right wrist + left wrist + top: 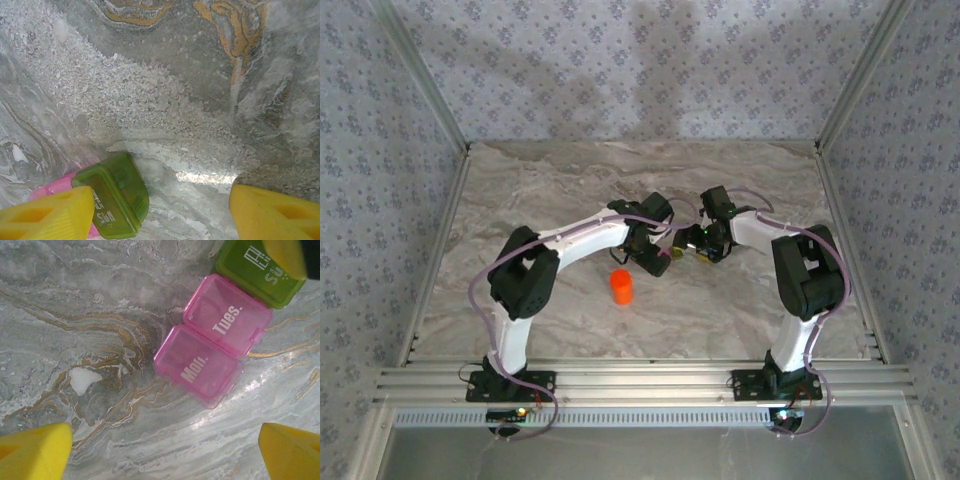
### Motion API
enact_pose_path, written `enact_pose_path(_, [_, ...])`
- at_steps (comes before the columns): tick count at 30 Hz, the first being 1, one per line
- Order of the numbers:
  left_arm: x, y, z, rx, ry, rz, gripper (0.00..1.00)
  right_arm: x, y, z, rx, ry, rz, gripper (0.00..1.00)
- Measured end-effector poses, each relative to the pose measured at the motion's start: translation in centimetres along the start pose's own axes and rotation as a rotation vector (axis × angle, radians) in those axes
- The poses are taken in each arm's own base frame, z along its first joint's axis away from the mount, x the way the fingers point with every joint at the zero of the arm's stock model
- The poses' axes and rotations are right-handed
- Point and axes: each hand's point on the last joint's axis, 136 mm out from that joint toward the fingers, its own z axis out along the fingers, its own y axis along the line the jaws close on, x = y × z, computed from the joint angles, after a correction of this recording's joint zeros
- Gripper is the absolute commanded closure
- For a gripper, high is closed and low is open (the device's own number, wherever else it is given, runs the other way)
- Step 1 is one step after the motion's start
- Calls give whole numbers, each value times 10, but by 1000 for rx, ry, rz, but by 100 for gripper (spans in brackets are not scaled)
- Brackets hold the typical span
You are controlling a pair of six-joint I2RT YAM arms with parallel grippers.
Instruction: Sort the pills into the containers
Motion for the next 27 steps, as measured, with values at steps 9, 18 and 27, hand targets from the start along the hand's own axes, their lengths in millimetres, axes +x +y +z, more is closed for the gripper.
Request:
enact_pose_path(9, [-4,1,5,-3,-10,-5,5,0,0,0,0,0,0,26])
enact_pose_path(18, [-9,14,6,-28,-31,-31,5,0,0,0,0,0,0,26])
enact_pose_path(27, [-16,33,6,-70,-55,-69,5,0,-1,1,2,1,1,26])
